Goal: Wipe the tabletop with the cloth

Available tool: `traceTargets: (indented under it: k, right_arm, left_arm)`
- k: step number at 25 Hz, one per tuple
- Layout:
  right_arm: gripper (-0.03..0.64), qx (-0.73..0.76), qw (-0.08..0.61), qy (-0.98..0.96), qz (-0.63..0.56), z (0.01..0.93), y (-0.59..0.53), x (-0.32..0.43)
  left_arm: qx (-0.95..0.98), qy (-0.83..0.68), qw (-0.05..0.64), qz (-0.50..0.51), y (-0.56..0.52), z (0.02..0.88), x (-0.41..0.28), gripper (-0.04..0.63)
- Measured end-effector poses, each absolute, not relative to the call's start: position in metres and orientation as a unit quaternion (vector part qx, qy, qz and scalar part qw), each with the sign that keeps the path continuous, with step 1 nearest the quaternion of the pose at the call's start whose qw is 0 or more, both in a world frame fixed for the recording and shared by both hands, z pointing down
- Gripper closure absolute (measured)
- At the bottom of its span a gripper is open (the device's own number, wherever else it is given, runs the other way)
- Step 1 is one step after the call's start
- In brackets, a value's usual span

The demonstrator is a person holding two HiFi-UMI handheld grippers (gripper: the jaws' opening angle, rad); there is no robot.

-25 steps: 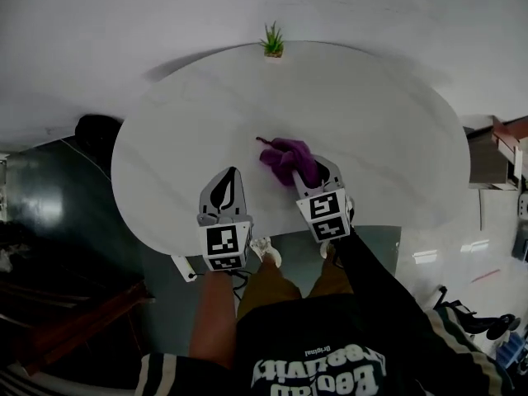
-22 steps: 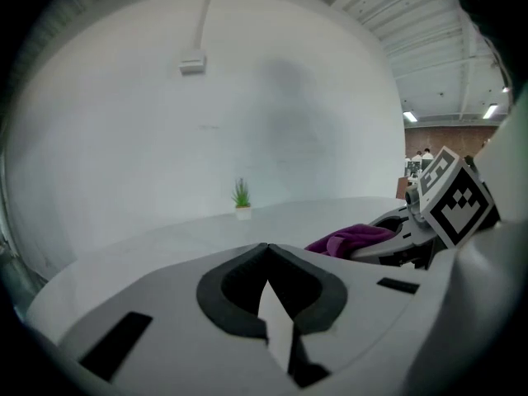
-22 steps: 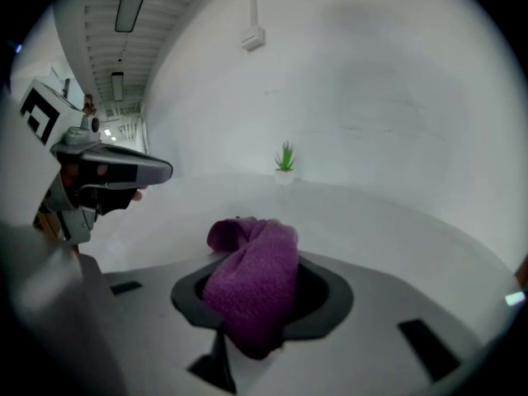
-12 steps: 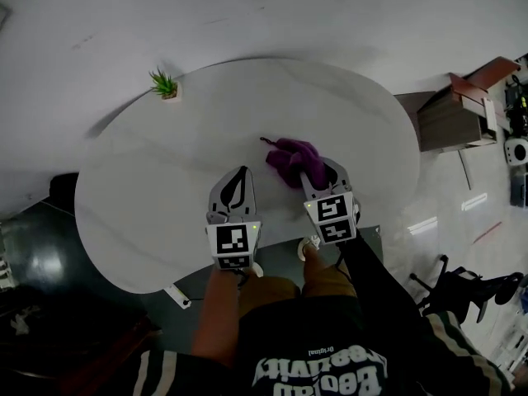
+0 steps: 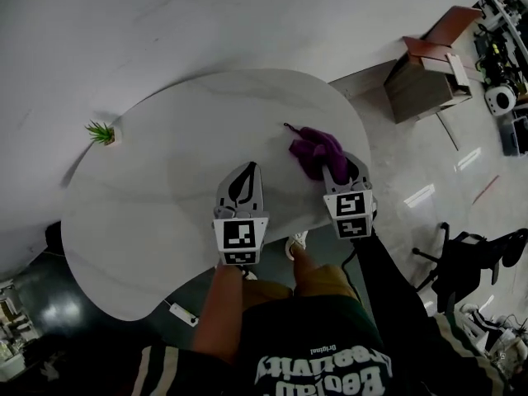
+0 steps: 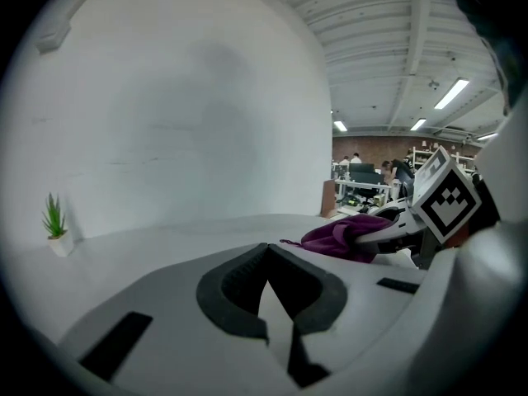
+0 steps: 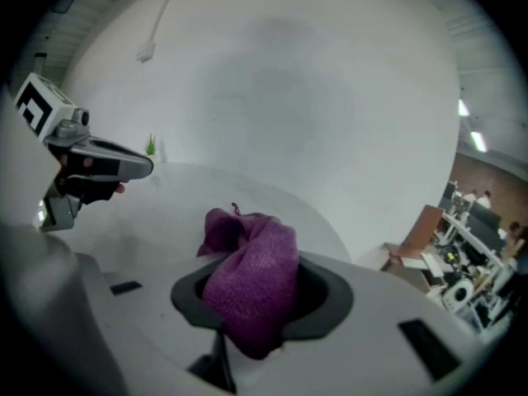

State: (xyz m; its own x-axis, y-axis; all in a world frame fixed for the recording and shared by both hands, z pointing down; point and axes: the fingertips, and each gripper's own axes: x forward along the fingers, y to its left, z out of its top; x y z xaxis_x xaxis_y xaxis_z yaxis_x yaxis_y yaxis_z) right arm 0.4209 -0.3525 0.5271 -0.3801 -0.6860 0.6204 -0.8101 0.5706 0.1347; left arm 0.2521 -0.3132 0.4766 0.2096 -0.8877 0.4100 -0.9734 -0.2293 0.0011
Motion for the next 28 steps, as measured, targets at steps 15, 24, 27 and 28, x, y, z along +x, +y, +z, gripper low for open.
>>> traceTargets:
  k: [15, 24, 27, 28]
  right_arm:
    - [0.48, 0.582, 0.321, -0.742, 0.093, 0.515, -0.35, 0.57]
    - [0.48, 0.527, 0.265, -0.806, 0.05, 0.471, -0.323, 0.459]
    - [0.48, 0.496, 0.261, -0.828, 0.037, 0.463, -0.301, 0.397]
    - [0.48, 0.486, 0.259, -0.834, 0.033, 0.461, -0.291, 0.376]
  left_arm:
    - [0.819, -0.54, 0.12, 0.156, -0.333, 0.46, 0.353, 0.595]
    - [0.785, -0.592, 0.095, 0.157, -0.283, 0.433, 0.255, 0.595]
    - [0.759, -0.626, 0.092, 0.153, -0.248, 0.423, 0.194, 0.595]
    - [0.751, -0.636, 0.091, 0.151, -0.235, 0.42, 0.174, 0.595]
